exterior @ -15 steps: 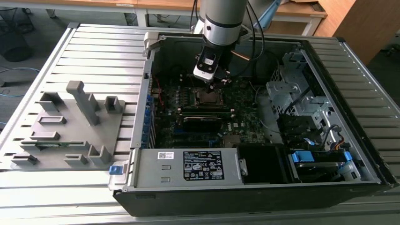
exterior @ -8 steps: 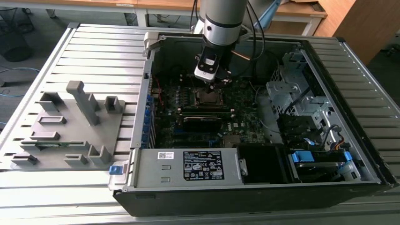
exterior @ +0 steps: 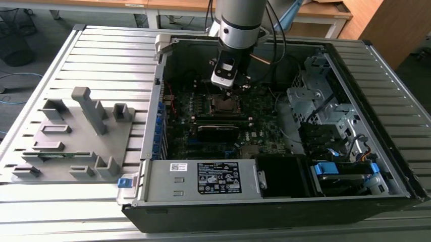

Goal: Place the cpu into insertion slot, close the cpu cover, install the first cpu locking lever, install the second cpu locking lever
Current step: 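Close the cpu cover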

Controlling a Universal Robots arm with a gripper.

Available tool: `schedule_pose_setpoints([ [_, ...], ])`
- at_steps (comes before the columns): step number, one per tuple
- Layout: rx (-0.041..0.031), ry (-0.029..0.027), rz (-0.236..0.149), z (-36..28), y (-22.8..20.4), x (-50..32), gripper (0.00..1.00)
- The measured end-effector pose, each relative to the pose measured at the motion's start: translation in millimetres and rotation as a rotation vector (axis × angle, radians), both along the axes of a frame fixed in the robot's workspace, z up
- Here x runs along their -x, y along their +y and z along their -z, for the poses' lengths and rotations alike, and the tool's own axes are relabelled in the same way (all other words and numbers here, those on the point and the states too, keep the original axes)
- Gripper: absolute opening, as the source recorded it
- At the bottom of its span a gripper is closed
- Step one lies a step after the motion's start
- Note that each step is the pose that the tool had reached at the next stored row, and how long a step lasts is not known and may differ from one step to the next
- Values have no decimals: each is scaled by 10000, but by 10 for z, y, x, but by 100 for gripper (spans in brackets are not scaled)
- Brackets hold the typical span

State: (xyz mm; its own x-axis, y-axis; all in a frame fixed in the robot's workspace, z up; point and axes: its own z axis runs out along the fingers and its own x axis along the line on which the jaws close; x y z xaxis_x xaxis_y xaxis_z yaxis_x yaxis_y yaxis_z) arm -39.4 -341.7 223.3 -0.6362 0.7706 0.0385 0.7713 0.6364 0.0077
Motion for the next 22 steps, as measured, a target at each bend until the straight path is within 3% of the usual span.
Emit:
schedule_pose_setpoints([
  [8, -1, -1, -1248, 7, 0, 0, 11],
  [13, -44, -82, -1802, 14, 0, 0, 11],
  [22, -64, -114, -2992, 25, 0, 0, 11],
])
